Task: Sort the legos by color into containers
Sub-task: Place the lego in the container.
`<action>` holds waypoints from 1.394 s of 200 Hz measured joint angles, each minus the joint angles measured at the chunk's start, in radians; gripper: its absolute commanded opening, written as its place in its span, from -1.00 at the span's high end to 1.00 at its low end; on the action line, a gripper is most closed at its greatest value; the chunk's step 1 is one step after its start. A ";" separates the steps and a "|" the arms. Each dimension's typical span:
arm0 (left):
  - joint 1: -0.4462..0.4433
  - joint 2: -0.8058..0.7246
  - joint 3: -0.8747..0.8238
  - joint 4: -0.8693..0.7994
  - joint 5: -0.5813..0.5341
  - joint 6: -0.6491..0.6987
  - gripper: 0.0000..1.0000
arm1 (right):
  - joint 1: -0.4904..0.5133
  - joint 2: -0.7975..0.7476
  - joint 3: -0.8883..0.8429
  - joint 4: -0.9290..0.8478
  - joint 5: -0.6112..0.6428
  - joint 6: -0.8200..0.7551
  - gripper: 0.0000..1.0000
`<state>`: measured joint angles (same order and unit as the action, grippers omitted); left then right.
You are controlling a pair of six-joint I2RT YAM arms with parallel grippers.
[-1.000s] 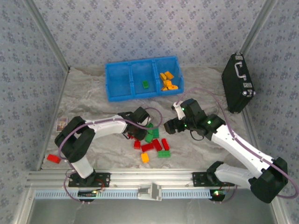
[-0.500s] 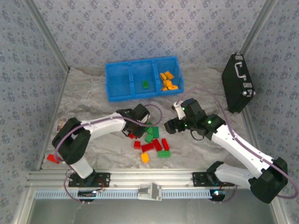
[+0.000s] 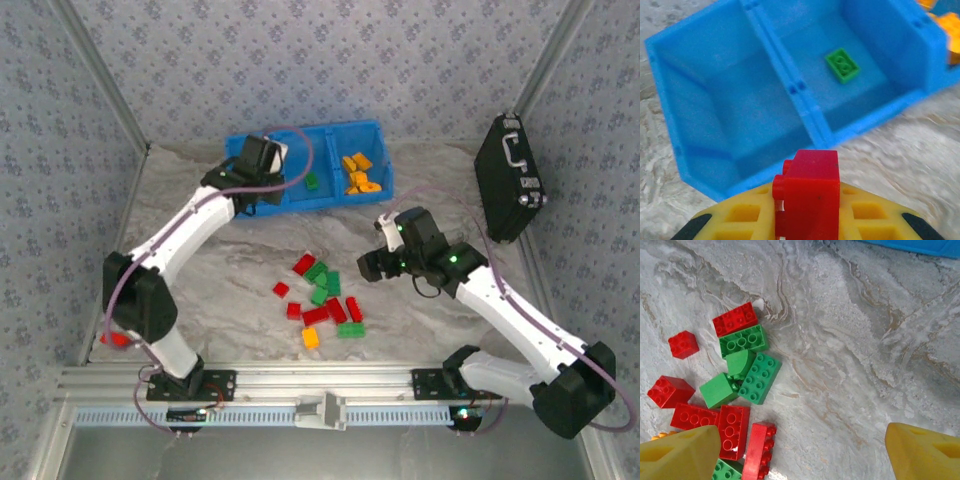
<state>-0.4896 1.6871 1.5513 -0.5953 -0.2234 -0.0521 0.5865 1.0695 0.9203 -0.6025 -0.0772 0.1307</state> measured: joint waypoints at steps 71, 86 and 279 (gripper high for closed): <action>0.142 0.436 0.264 0.019 0.002 0.001 0.53 | -0.002 -0.063 -0.020 0.042 -0.062 0.005 -0.73; 0.150 0.502 0.304 0.007 0.002 0.000 0.50 | 0.002 -0.070 -0.034 0.043 -0.084 0.005 -0.73; 0.149 0.446 0.217 -0.031 0.040 0.034 -0.05 | 0.241 -0.042 -0.200 0.143 0.005 0.172 -0.65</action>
<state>-0.3405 2.1326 1.7683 -0.6258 -0.1833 -0.0185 0.8272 1.0279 0.7208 -0.4595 -0.0719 0.3023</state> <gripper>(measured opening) 0.518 0.843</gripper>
